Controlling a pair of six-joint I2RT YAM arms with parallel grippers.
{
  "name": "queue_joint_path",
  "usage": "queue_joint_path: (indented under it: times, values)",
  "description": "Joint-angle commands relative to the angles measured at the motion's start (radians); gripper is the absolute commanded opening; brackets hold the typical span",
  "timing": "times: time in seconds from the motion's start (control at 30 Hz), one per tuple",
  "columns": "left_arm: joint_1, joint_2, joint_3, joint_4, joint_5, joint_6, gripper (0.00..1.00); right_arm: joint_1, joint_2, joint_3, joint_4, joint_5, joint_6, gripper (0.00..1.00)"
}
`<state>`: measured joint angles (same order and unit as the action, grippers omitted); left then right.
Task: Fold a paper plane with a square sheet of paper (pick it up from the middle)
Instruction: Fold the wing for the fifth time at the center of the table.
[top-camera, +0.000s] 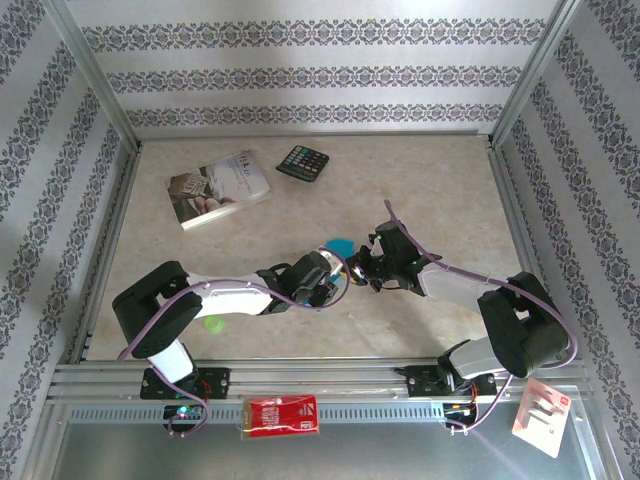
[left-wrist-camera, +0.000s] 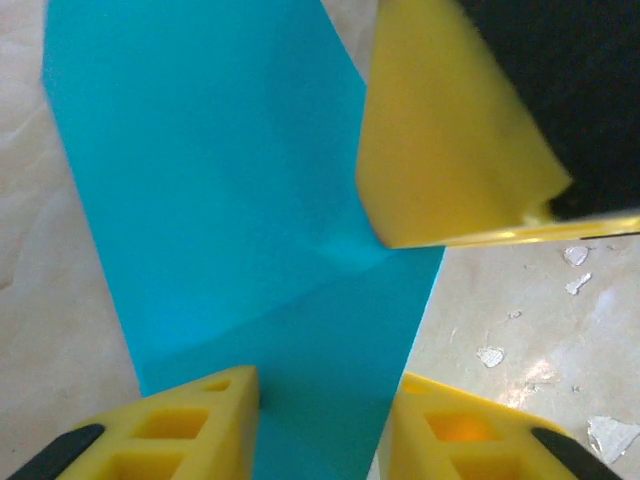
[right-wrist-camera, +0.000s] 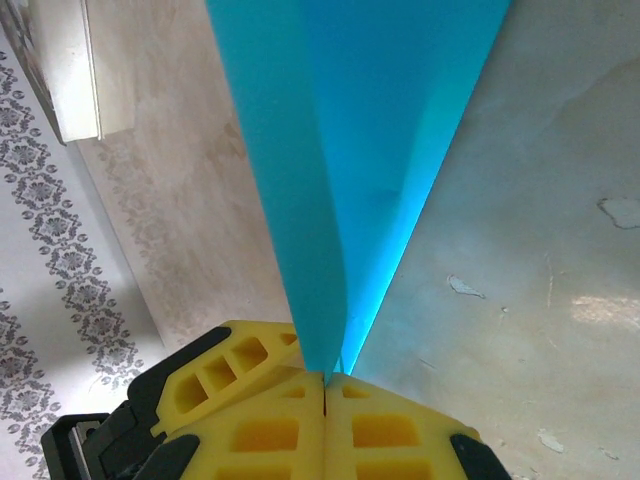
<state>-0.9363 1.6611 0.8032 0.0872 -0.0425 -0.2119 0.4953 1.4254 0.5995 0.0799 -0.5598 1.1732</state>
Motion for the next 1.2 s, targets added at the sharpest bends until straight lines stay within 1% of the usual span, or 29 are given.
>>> queue_joint_path:
  times: [0.0,0.23,0.3,0.67,0.77,0.9,1.07,1.17]
  values:
    - [-0.012,0.017,0.031,-0.021,-0.021,0.008,0.3,0.003,-0.014,0.008,0.011,-0.014,0.01,0.0]
    - [-0.012,0.014,0.038,-0.027,-0.008,-0.006,0.19,-0.004,-0.007,0.005,0.012,-0.019,0.005,0.0]
    - [-0.012,0.009,0.038,-0.028,-0.012,-0.01,0.17,-0.006,-0.005,0.006,0.011,-0.022,0.001,0.01]
    - [-0.009,-0.038,0.043,-0.058,0.019,-0.028,0.07,-0.042,0.012,0.013,-0.035,-0.052,-0.071,0.08]
    - [-0.003,-0.05,0.04,-0.063,0.045,-0.043,0.04,-0.052,0.018,0.013,-0.04,-0.058,-0.086,0.1]
    - [0.002,-0.058,0.036,-0.069,0.078,-0.047,0.04,-0.064,0.028,0.02,-0.046,-0.069,-0.104,0.11]
    - [0.002,-0.059,0.041,-0.091,0.091,-0.029,0.04,-0.069,0.032,0.036,-0.062,-0.078,-0.121,0.07]
    - [0.002,-0.062,0.04,-0.104,0.079,-0.011,0.07,-0.073,0.033,0.045,-0.079,-0.086,-0.133,0.05]
